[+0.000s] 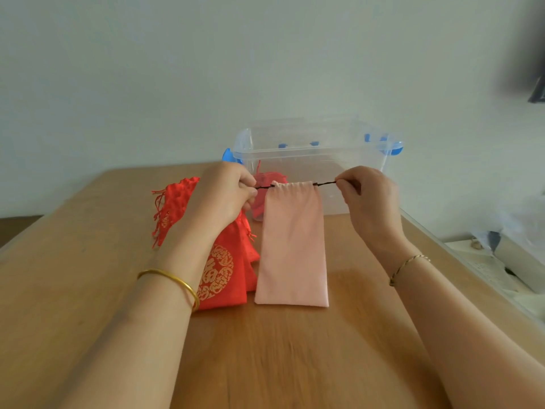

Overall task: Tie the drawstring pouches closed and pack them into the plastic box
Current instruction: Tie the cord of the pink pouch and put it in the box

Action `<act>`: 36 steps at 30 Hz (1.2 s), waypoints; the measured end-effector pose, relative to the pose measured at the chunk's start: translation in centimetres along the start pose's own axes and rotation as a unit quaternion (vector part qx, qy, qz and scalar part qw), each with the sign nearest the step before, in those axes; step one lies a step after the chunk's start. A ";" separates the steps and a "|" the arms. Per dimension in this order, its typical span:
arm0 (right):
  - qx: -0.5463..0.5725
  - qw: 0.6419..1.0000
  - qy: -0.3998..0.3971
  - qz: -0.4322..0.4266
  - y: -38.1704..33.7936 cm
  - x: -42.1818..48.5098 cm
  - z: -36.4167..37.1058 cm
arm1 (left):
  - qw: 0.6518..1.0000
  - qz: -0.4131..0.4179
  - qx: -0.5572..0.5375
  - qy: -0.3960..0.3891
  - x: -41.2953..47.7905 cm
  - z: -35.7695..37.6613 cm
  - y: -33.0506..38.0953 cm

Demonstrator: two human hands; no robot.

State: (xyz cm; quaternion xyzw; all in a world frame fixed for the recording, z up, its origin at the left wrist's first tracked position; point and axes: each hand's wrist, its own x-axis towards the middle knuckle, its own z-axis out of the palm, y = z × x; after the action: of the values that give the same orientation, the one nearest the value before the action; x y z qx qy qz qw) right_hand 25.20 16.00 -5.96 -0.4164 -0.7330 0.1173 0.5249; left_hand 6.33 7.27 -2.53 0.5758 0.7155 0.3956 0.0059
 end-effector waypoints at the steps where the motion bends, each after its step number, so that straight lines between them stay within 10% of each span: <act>1: -0.013 1.000 0.005 -0.002 0.2 -0.1 0.1 | 1.000 0.003 0.007 0.003 0.0 -0.1 -0.1; 9: -0.113 0.990 -0.005 0.089 3.1 1.2 -1.4 | 0.998 -0.031 0.047 -0.032 0.4 -1.9 -1.4; 12: -0.111 0.985 -0.029 0.129 3.0 0.9 -0.9 | 0.987 -0.079 -0.138 -0.012 0.4 -1.5 0.2; 15: -0.110 0.982 -0.061 0.143 2.3 0.4 -0.1 | 0.859 -0.059 -0.503 -0.070 -0.1 -1.0 2.6; 18: -0.101 0.981 -0.077 0.147 1.7 0.0 0.4 | 0.776 -0.042 -0.620 -0.110 -0.6 0.0 4.1; 25: 0.115 0.963 -0.084 0.227 0.2 0.0 0.0 | 0.881 -0.072 -0.427 -0.188 -1.2 2.4 2.9; 36: 0.339 0.900 -0.131 0.240 -3.5 -0.9 -0.1 | 0.935 -0.085 -0.239 -0.248 -1.8 3.9 2.6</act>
State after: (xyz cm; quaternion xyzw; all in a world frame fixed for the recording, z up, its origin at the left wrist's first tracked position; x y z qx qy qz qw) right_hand 23.63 13.11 -4.42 -0.3572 -0.5890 0.5343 0.4899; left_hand 10.87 7.96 -4.51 0.5741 0.6217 0.3976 0.3547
